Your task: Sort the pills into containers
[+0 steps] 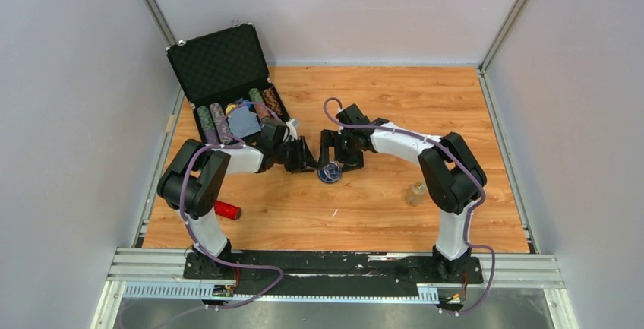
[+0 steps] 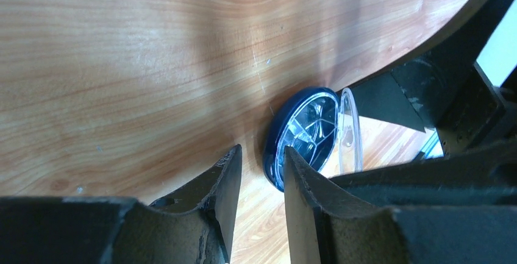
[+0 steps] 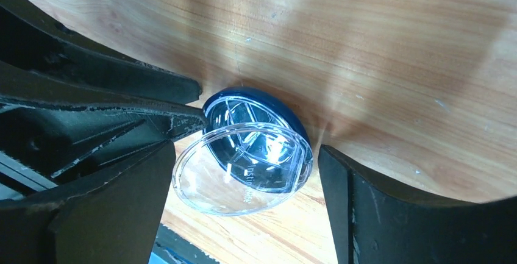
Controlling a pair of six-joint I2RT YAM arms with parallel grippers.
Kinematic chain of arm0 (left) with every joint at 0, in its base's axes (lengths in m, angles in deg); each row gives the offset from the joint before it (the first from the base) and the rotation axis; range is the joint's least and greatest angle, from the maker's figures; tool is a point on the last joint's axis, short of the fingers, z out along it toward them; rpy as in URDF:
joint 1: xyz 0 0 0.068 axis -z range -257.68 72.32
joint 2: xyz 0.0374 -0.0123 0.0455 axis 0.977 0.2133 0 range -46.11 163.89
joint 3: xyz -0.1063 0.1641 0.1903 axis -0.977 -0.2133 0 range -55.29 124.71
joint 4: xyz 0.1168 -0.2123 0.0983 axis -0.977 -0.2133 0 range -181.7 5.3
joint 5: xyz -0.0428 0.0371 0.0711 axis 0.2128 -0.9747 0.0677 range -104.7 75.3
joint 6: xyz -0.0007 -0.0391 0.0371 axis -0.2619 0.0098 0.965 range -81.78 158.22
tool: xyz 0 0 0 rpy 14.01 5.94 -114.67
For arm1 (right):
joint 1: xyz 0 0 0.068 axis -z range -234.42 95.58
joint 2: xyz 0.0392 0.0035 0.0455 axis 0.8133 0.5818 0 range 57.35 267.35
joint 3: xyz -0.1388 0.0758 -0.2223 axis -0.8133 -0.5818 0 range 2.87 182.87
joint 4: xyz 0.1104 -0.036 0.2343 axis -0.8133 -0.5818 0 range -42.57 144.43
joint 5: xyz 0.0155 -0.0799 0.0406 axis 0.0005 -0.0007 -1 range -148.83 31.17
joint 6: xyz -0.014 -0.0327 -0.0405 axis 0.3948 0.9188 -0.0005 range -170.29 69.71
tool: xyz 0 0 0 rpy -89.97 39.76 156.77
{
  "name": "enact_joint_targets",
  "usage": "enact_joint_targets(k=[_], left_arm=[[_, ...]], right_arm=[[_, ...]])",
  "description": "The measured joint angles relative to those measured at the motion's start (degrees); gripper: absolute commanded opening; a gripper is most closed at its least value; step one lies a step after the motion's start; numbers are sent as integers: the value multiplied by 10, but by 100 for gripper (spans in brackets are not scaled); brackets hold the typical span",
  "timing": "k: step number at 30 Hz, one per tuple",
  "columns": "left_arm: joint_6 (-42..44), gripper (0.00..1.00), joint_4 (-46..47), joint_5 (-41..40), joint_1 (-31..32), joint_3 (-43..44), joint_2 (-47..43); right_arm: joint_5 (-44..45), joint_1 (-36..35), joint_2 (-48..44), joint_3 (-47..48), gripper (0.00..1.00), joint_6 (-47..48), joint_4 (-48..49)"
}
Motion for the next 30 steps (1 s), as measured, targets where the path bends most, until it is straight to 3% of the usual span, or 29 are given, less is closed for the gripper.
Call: enact_joint_targets(k=[10,17,30], left_arm=[[-3,48,6,2,4,12,11],[6,47,12,2,16,19,15],[26,40,9,3,22,34,29]], right_arm=[[77,-31,0,17,92,16,-48],[96,-36,1,23,68,25,-62],[96,-36,8,34,60,27,-74]])
